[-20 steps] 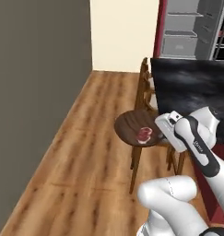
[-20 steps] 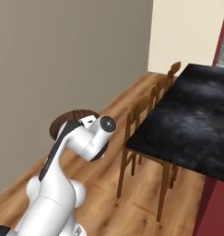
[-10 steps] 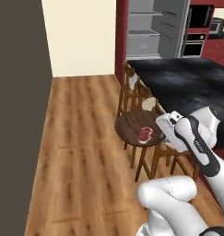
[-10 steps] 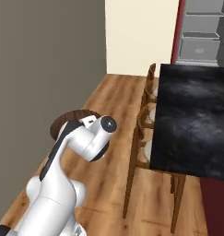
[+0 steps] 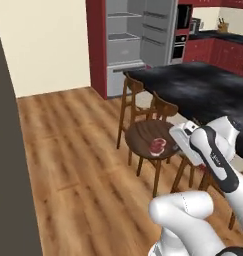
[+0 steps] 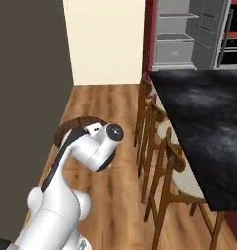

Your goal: Place one of the steaks on the plate and the other in the bowl. Then place the bowl in the fridge.

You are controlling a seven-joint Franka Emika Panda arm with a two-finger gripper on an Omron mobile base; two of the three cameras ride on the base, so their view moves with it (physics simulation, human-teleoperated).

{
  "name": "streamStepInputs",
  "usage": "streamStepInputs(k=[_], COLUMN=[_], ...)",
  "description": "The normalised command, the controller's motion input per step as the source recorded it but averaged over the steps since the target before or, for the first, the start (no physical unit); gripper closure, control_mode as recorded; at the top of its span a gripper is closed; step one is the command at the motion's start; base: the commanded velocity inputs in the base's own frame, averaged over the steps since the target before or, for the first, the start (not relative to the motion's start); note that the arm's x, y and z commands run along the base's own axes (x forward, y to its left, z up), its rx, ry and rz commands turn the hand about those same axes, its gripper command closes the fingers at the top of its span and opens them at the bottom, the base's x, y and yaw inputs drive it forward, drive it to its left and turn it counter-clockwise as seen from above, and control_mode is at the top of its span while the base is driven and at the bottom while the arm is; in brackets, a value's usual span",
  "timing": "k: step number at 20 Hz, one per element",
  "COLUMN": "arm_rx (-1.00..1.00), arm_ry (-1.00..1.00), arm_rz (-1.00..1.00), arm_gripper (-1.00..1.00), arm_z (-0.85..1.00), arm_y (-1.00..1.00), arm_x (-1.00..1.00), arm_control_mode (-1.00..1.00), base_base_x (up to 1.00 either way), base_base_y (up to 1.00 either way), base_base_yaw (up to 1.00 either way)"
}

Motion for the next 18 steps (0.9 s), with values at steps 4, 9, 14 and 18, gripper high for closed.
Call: streamStepInputs(k=[4, 9, 14, 18], arm_rx=[0.0, 0.0, 0.0, 0.0], arm_ry=[0.0, 0.0, 0.0, 0.0], arm_rz=[0.0, 0.0, 0.0, 0.0], arm_gripper=[1.0, 1.0, 1.0, 1.0], arm_z=[0.0, 0.0, 0.0, 0.0], arm_y=[0.0, 0.0, 0.0, 0.0], arm_x=[0.0, 0.0, 0.0, 0.0], arm_control_mode=[1.0, 1.0, 1.0, 1.0], base_base_x=[0.99, 1.0, 1.0, 1.0], base_base_y=[1.0, 1.0, 0.44, 0.24], base_base_yaw=[-0.41, -0.22, 0.1, 0.0])
